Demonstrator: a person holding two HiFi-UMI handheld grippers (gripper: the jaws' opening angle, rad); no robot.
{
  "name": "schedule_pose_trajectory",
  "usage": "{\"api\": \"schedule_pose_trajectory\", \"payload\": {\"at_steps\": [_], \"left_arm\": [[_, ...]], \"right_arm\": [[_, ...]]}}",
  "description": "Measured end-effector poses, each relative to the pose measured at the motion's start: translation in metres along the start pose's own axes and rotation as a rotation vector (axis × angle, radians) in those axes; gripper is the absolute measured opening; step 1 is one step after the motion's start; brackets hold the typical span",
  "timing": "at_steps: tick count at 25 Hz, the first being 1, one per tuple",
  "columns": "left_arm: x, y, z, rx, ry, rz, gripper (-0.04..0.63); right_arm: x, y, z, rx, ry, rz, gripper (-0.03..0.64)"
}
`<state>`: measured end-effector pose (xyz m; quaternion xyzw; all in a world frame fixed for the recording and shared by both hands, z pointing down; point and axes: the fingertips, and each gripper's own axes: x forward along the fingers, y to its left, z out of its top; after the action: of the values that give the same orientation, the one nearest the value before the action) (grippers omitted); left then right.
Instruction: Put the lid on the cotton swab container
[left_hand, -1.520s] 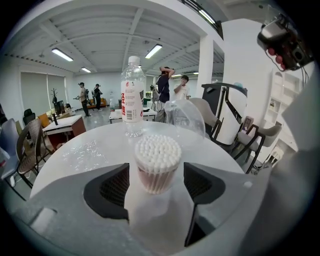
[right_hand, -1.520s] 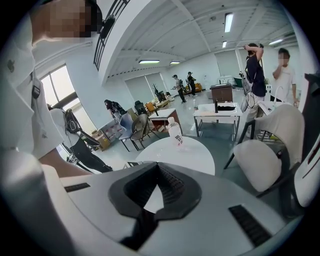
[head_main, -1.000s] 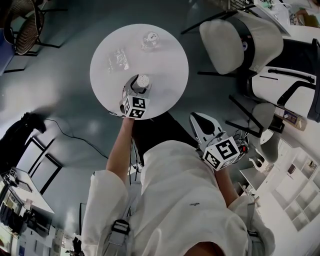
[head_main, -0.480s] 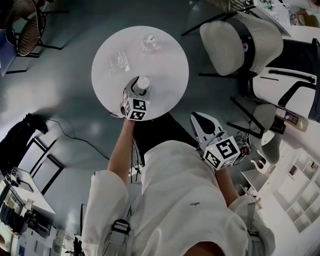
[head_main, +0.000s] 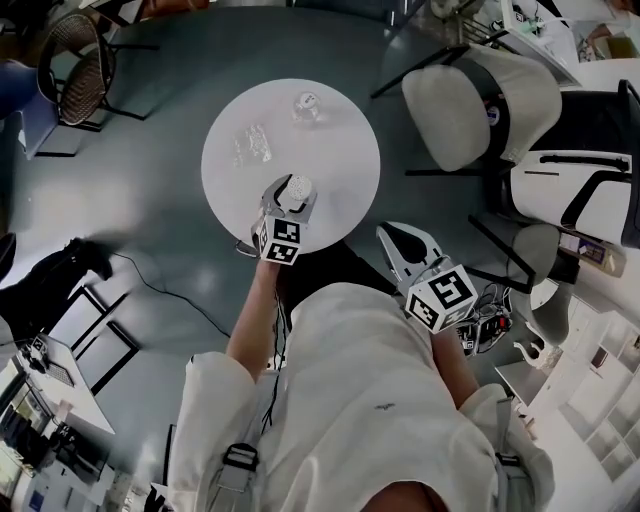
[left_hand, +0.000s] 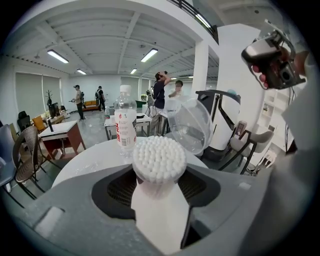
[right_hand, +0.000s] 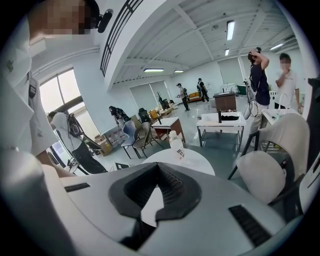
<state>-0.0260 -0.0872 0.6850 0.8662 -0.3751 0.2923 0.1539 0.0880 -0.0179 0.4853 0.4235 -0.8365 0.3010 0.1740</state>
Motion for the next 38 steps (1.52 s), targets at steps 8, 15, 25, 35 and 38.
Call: {"api": "schedule_pose_trajectory", "payload": {"at_steps": [8,15,25,35,38], "left_arm": [[-0.035,-0.02,0.038,0.044,0.031,-0.017,0.259],[-0.076,-0.034,0.064,0.013,0.035,-0.006,0.259],[-0.114,-0.056,0.088,0.052,0.023,0.004,0.259],[-0.126,-0.068,0.105,0.162,0.023,0.024,0.259],[-0.128,-0.069,0.108,0.17,0.025,0.035,0.259]], "right_arm": [[0.011,0.008,0.014,-0.01,-0.032,0.08,0.007],[0.031,0.015,0.015,0.025,0.007,0.146,0.121],[0.053,0.051,0.01,0.307,0.052,0.414,0.341],[0.053,0.061,0.007,0.383,0.062,0.48,0.363],[0.053,0.063,0.008,0.399,0.059,0.48,0.366]]}}
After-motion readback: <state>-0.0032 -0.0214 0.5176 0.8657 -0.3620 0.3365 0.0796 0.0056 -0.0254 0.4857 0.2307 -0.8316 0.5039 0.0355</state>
